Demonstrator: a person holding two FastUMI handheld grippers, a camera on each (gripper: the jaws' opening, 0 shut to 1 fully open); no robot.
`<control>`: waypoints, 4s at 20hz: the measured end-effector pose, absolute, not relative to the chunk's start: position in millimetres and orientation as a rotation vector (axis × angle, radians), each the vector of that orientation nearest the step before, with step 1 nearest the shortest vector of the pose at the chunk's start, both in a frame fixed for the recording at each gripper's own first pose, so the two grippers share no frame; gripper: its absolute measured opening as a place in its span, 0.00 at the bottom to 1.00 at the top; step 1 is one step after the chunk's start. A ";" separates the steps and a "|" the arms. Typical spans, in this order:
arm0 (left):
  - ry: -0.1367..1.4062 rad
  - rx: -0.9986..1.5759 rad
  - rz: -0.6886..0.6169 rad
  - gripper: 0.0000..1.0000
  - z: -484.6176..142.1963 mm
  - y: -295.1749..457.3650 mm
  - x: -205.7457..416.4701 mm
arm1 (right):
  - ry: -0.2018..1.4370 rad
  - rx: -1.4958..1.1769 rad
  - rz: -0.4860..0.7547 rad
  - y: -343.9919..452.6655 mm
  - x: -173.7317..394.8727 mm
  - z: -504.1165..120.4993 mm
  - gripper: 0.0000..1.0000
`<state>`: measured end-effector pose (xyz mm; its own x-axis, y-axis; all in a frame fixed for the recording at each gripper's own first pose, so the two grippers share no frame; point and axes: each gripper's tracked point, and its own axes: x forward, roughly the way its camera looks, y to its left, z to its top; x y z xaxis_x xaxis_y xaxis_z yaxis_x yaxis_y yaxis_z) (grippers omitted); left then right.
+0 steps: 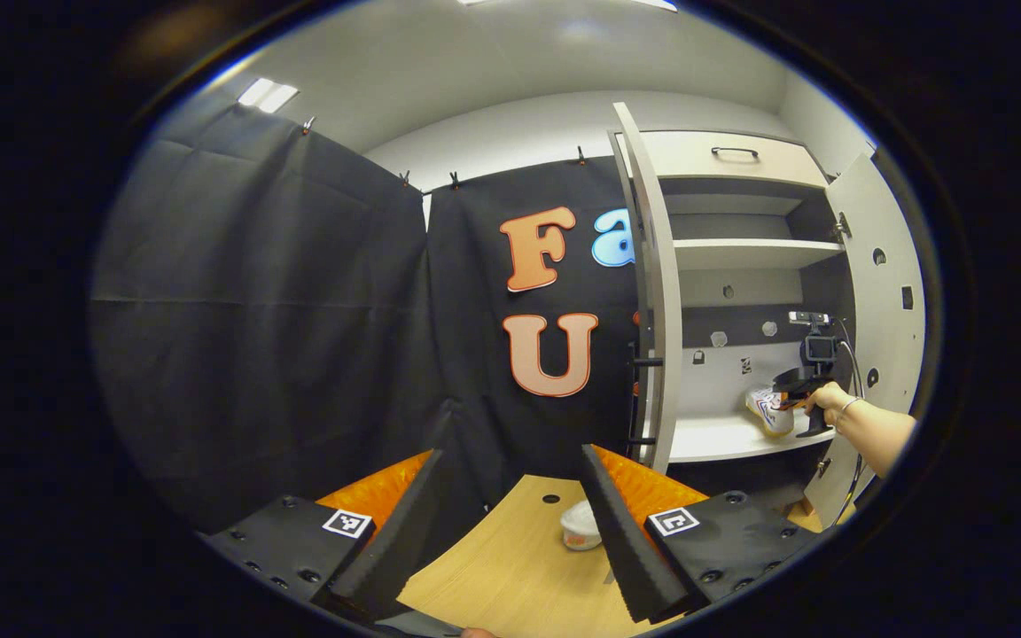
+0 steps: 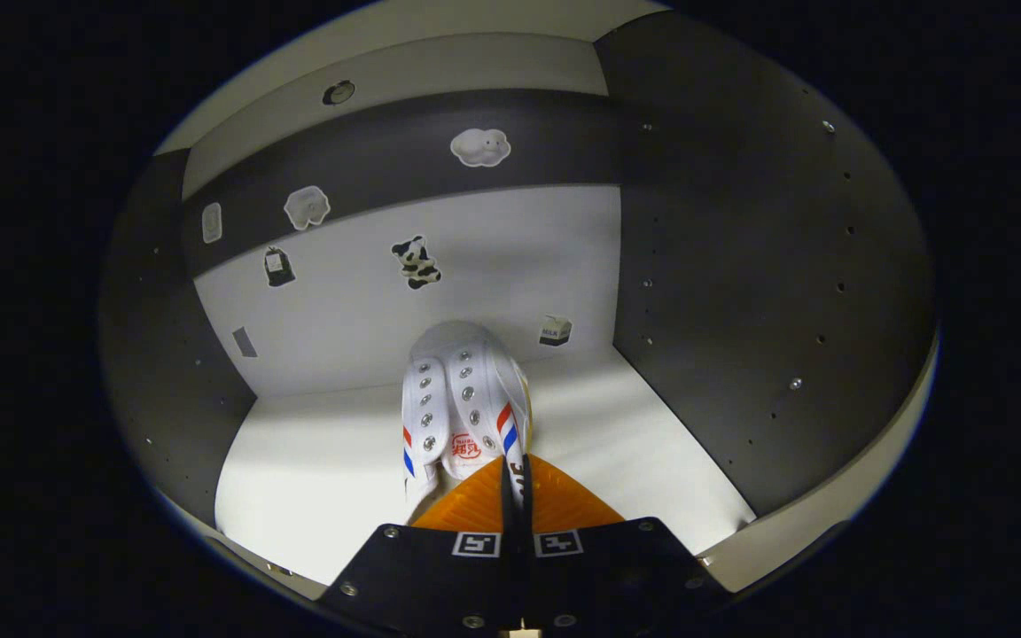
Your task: Grab one shoe with the right hand and put it into the shoe cabinet, grab the other shoe with the left hand and put it into the shoe cabinet; then close the right door with the right hand and the left door with the left hand.
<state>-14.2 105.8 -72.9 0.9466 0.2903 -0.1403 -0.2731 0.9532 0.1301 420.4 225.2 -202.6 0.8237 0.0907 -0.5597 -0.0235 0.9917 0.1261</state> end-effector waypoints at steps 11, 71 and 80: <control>0.113 0.120 0.221 0.97 -56.5 61.9 -4.1 | 0.408 0.152 0.182 222.6 359.8 -115.0 0.85; 1.228 -0.108 -0.184 0.07 -481.2 -152.8 -26.6 | -0.032 0.050 0.323 91.9 92.2 -5.1 0.94; 1.081 -0.142 -0.251 0.07 -346.0 -122.7 27.9 | -0.038 0.068 0.350 103.8 97.8 0.8 0.94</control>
<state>27.9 -122.7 -346.0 0.4460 -0.2709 -0.8531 0.1325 0.9626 -0.2364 97.8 103.8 0.8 0.9387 0.3413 0.0490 -0.3438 0.9371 0.0599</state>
